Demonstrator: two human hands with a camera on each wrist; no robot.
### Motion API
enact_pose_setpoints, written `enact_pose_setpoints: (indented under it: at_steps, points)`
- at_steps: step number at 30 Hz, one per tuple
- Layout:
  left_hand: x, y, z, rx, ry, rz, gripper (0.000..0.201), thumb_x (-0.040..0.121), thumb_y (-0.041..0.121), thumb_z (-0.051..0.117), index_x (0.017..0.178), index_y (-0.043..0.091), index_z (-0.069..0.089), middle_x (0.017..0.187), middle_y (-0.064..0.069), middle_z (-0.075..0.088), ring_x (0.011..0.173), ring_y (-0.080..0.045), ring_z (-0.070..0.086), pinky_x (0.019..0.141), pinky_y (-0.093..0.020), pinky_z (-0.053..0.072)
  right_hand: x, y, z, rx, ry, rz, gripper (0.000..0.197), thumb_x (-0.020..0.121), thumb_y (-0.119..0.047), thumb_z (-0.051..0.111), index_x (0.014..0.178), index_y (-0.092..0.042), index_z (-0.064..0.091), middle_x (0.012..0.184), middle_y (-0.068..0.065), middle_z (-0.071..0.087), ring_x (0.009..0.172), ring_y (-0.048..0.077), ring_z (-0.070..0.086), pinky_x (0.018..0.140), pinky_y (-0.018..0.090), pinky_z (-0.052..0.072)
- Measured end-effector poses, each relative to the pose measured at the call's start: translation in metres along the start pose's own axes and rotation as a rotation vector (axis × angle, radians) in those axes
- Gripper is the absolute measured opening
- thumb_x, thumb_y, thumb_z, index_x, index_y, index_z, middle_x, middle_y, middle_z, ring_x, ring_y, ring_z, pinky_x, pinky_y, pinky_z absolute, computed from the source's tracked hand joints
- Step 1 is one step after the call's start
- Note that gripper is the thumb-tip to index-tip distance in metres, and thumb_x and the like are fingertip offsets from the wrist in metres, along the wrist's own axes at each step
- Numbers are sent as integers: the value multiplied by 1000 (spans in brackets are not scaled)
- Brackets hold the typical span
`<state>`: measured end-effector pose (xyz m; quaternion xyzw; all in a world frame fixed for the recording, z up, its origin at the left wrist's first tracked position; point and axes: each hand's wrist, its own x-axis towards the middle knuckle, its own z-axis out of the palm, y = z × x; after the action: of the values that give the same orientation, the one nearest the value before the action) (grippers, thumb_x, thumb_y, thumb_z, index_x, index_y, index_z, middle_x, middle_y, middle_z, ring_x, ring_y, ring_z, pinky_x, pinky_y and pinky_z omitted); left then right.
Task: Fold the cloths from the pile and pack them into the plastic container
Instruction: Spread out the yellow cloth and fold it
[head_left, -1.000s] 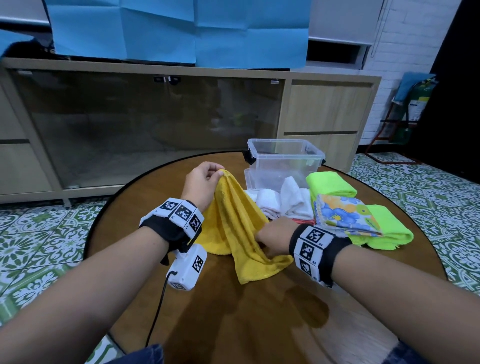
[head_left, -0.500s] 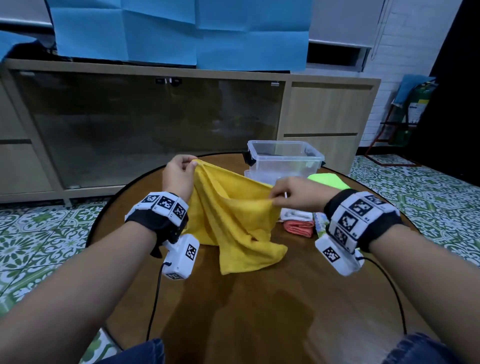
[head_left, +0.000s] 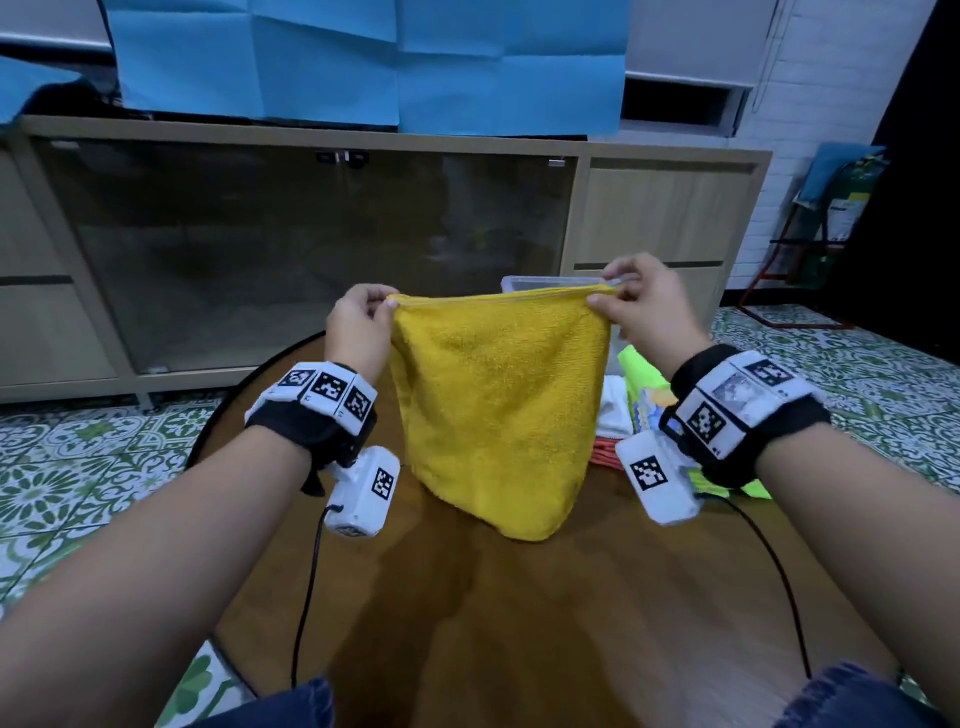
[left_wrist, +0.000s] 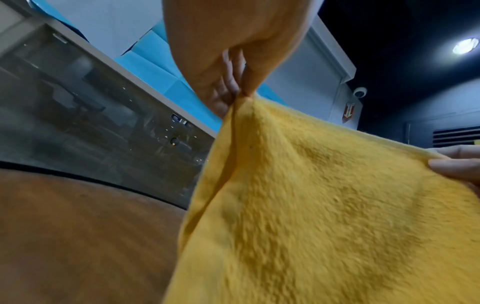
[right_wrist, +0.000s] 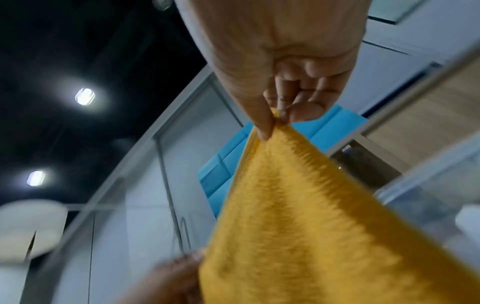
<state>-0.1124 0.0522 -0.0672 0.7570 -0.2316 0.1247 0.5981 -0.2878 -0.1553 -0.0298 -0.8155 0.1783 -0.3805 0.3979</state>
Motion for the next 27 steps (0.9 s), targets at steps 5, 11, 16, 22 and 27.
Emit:
enact_pose_setpoints:
  at_steps: [5,11,16,22,27]
  points:
    - [-1,-26,-1,262,-295,-150,11,92,11,55,91,12,66,91,-12,66,92,-29,63,83,-35,51,-12,4,17,269,-30,246,23,82,-1,66,90,-19,55,77,-2,58,66,3,52,47,5,38]
    - [-13,-29,-5,602,-606,-158,17,89,10,61,103,10,69,102,-5,66,97,-19,59,82,-27,44,-27,-4,33,308,-107,196,24,85,2,62,74,-19,58,75,-4,57,67,0,52,45,0,36]
    - [-22,6,10,168,-594,-95,13,90,21,60,80,16,67,76,3,68,58,-1,61,59,-19,45,-40,3,60,181,-229,142,29,83,3,64,70,-23,59,73,-5,57,61,-4,53,55,6,38]
    - [-44,33,31,4,-688,-186,31,95,23,53,66,12,59,54,6,58,37,5,51,38,-6,34,-45,5,73,81,-234,140,28,78,-3,73,66,-20,53,68,2,56,71,17,56,73,29,49]
    - [-47,32,31,73,-701,-123,32,90,29,61,81,-1,68,67,-4,59,47,2,55,39,-3,34,-45,8,72,43,-248,100,27,78,-5,72,66,-21,55,67,0,56,69,14,54,66,24,46]
